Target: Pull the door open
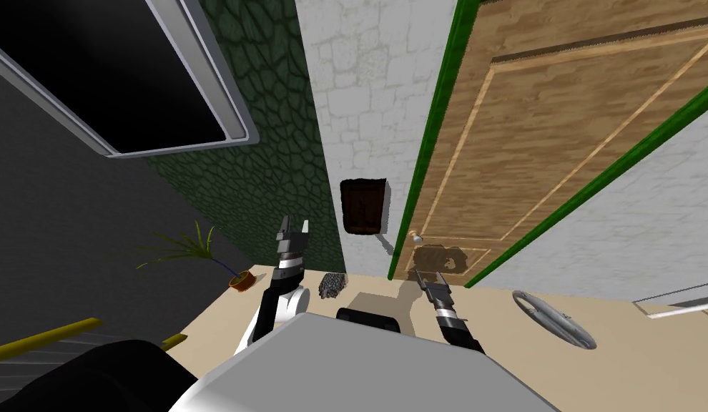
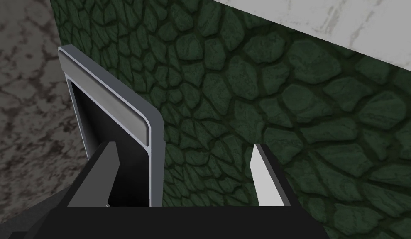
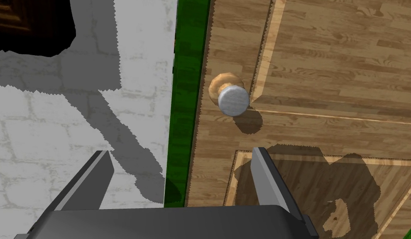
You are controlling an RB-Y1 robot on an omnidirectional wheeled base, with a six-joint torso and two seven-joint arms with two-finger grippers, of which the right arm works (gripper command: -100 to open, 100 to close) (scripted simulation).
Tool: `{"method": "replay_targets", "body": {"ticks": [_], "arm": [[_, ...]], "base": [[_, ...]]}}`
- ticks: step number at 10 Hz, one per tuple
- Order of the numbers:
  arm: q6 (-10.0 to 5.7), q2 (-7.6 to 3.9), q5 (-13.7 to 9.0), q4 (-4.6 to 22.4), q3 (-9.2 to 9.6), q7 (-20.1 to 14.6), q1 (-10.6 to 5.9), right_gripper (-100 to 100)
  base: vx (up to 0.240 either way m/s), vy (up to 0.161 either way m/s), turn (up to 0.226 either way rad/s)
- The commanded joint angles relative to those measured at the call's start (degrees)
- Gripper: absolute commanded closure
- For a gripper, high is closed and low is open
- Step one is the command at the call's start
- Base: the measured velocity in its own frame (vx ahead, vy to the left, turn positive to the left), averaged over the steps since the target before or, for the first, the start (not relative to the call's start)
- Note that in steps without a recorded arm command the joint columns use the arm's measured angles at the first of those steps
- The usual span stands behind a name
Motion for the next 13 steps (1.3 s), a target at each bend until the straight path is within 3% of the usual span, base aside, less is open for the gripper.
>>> {"method": "replay_targets", "body": {"ticks": [1, 11, 13], "arm": [[-0.71, -0.68, -0.8, 1.7, 0.71, -2.1, -0.41, -100], [-3.84, -4.43, -6.4, 10.9, 5.31, -13.7, -2.78, -100], [-3.80, -4.57, -6.6, 11.2, 5.39, -13.9, -2.92, -100]], "base": [[0.071, -0.063, 0.091], [0.067, -0.073, 0.108], [0.044, -0.052, 0.055]]}}
